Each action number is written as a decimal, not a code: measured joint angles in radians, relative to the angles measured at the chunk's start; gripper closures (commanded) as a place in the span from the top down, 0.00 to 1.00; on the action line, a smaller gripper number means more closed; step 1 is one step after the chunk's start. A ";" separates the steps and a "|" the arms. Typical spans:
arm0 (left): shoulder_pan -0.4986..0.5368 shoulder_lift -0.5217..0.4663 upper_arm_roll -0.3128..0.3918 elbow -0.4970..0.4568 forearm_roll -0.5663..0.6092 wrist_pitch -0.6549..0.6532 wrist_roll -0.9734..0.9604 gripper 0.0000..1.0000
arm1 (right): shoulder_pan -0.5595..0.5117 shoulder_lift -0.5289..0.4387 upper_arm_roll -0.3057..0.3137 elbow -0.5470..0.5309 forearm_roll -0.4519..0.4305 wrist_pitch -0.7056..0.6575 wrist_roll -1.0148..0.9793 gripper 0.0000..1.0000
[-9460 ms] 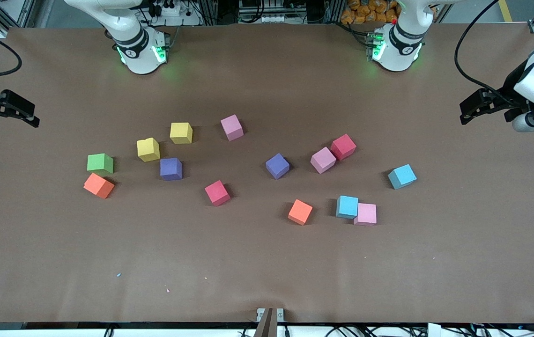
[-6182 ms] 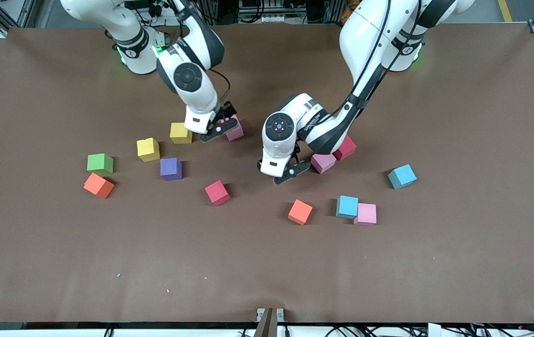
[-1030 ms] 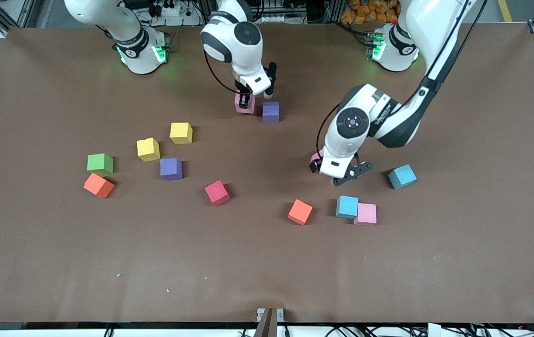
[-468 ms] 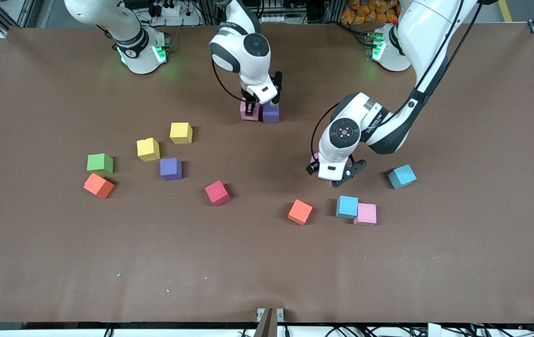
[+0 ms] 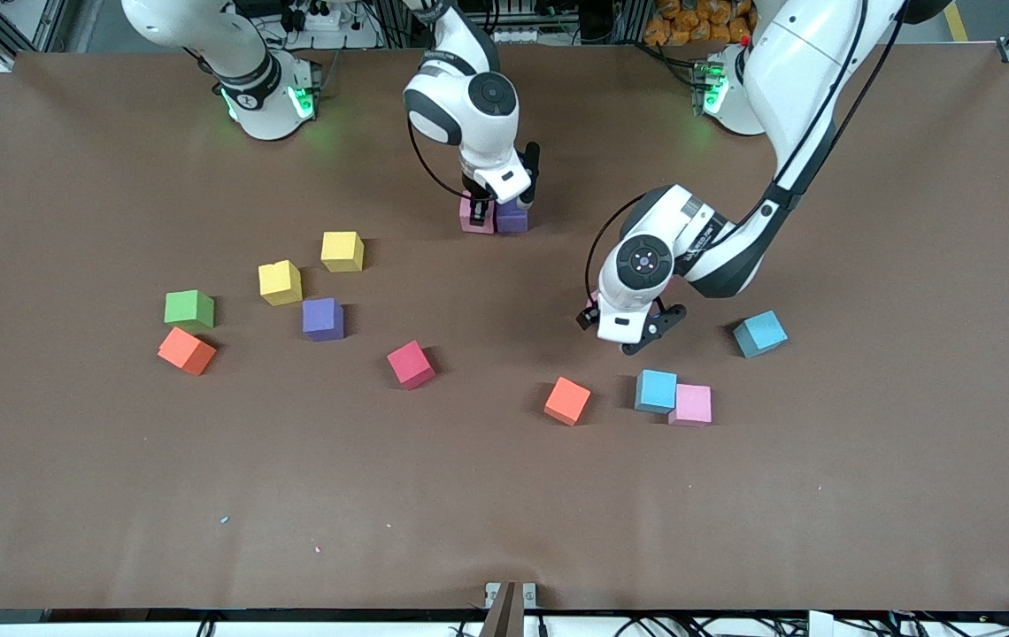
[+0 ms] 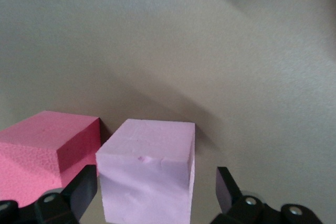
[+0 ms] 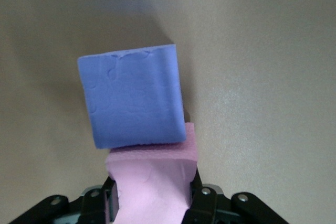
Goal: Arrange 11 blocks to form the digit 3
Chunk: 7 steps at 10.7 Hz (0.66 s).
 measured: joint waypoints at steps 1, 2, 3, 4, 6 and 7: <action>-0.003 0.008 0.000 -0.008 0.001 0.016 0.000 0.14 | 0.000 0.009 0.001 0.008 0.000 0.000 0.000 0.10; -0.004 0.014 0.000 -0.012 0.002 0.023 -0.005 0.00 | 0.000 0.018 0.001 0.017 0.000 0.000 -0.001 0.10; -0.004 0.014 0.000 -0.011 0.002 0.028 -0.037 0.00 | 0.000 0.021 0.001 0.022 0.000 -0.001 -0.001 0.10; -0.004 0.010 -0.004 -0.012 0.003 0.028 -0.085 0.00 | 0.000 0.023 0.001 0.025 0.000 -0.001 -0.001 0.11; -0.003 -0.014 -0.015 -0.026 0.004 0.027 -0.163 0.00 | 0.001 0.027 0.002 0.031 0.000 -0.003 -0.001 0.12; -0.002 -0.039 -0.026 -0.047 0.004 0.024 -0.220 0.00 | 0.003 0.028 0.002 0.033 0.000 -0.004 -0.001 0.12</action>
